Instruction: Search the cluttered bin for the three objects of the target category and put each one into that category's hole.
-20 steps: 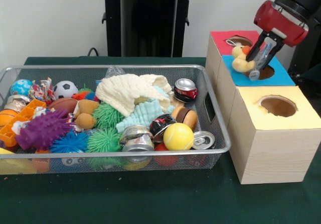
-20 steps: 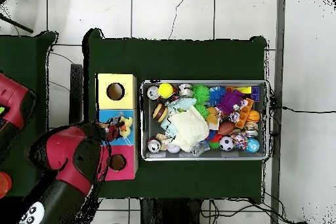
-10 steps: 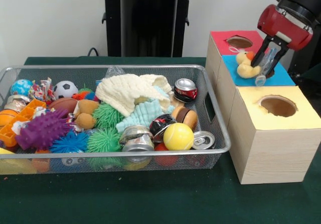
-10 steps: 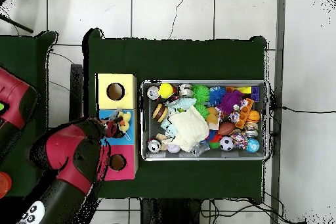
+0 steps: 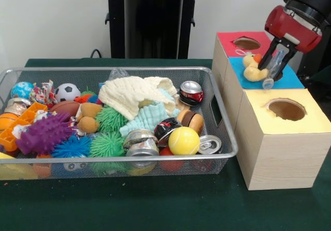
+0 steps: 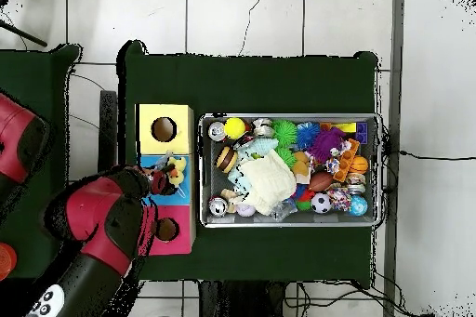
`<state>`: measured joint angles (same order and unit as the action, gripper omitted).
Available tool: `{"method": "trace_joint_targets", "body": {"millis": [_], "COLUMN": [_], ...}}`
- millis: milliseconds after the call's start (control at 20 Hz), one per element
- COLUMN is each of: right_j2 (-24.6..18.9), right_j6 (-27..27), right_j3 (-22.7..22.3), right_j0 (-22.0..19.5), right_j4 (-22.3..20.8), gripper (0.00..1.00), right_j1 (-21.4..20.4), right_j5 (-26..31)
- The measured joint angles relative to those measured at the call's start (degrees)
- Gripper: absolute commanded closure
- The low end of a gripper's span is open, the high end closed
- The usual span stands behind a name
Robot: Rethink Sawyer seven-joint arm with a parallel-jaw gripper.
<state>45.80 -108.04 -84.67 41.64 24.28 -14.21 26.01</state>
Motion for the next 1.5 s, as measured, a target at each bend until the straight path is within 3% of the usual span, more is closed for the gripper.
{"method": "trace_joint_targets", "body": {"millis": [1500], "right_j2": [-0.06], "right_j6": [0.0], "right_j3": [-3.79], "right_j0": [-0.25], "right_j4": [-0.09], "gripper": [1.0], "right_j1": [-2.53], "right_j5": [-1.09]}}
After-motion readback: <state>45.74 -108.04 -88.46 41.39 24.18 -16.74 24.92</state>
